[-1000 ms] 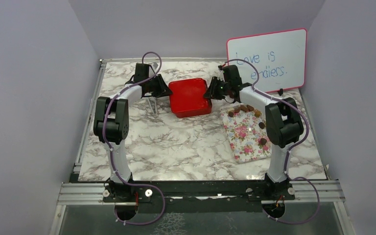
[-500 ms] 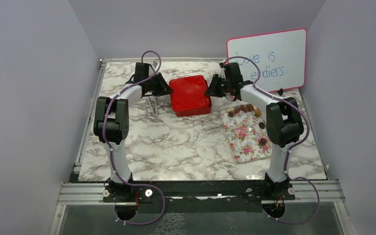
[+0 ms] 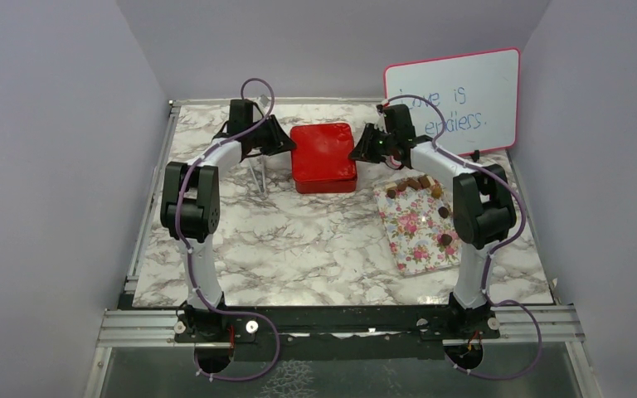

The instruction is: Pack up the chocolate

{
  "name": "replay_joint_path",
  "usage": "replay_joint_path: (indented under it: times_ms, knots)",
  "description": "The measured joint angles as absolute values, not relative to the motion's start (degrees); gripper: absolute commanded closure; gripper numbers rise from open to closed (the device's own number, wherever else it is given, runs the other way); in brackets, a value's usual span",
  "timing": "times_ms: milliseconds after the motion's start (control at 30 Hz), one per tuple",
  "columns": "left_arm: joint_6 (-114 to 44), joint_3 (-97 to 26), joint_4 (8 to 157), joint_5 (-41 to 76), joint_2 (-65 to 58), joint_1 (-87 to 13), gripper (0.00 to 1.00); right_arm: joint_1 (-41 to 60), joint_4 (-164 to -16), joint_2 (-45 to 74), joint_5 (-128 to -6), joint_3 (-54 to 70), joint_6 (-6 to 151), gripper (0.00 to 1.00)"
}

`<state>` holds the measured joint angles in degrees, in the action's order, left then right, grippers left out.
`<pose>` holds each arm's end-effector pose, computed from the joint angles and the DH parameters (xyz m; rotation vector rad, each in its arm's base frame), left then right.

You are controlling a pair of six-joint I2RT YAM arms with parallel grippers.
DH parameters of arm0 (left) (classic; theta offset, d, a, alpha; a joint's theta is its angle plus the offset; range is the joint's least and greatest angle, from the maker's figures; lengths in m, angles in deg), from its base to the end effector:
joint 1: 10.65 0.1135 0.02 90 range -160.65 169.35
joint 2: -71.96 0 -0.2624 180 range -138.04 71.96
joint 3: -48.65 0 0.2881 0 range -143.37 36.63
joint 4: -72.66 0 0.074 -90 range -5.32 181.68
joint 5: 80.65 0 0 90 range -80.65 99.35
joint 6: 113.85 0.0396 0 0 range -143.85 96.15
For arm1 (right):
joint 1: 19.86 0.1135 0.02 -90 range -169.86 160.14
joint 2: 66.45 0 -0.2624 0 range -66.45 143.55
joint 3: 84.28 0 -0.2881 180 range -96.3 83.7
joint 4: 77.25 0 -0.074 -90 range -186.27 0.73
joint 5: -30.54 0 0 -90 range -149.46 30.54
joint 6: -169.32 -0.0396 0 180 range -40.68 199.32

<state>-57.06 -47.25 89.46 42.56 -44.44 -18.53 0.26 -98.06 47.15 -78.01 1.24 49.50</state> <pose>0.4841 -0.0889 0.1827 -0.1706 2.2882 -1.0284 0.4490 0.1779 0.1880 0.0201 2.3605 0.8125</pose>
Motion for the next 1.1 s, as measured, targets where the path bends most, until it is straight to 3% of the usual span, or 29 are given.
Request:
replay_joint_path:
  times_ms: [233, 467, 700, 867, 1100]
  knots:
    - [-56.8, -49.5, 89.3, 43.0, -48.5, -18.7, 0.68, 0.0, -97.9, 47.3, -78.0, 1.2, 49.3, 0.74]
    - [-56.3, -51.0, 88.6, 45.2, -51.3, -18.9, 0.49, -0.1, -97.4, 47.9, -77.9, 1.3, 49.0, 0.74]
    - [-55.2, -51.1, 87.2, 47.6, -51.4, -19.3, 0.38, -0.4, -92.1, 47.7, -76.1, 4.9, 48.4, 0.8]
    - [-53.7, -51.0, 88.7, 47.0, -49.8, -19.5, 0.39, -0.5, -85.9, 46.7, -75.6, 8.6, 47.1, 0.83]
    - [-52.4, -49.3, 92.4, 43.3, -46.4, -19.6, 0.51, -0.5, -80.3, 44.9, -74.2, 13.2, 44.8, 0.83]
